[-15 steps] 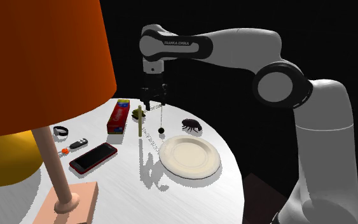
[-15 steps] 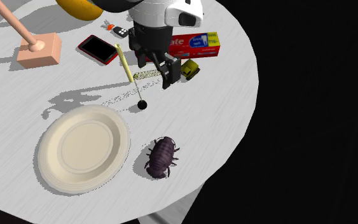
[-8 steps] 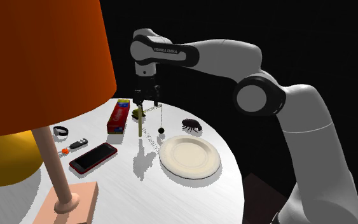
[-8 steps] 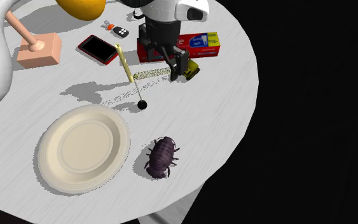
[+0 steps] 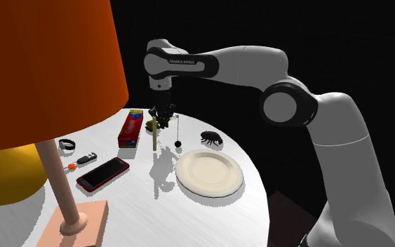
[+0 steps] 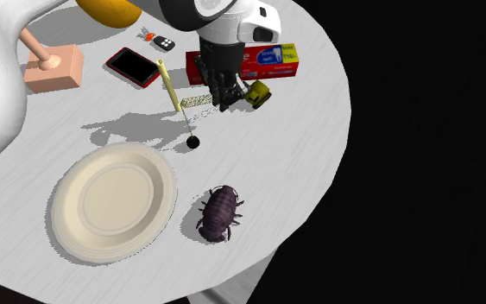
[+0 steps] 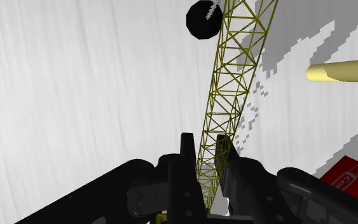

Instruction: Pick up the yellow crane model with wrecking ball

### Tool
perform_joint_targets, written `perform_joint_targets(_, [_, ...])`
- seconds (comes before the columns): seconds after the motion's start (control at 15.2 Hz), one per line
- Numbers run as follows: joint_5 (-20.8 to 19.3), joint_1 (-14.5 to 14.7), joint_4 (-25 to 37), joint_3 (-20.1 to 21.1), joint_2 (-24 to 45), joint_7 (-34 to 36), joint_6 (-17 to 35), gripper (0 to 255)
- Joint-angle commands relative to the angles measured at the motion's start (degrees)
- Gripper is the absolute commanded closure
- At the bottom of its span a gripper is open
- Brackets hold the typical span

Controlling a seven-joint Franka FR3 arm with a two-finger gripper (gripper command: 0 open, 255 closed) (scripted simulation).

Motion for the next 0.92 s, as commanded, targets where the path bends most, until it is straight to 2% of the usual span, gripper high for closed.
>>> perform_joint_targets(0.0, [0.00,0.00,0.00,0.00,0.01,-0.01,0.02,255])
perform_joint_targets(0.4, [0.01,0.00,-0.19,0.01,-0.10,0.02,0.10,255])
perform_joint_targets(0.86, [-0.12,0.43,8.14,-0.02,1.64,0.00,-6.48,255])
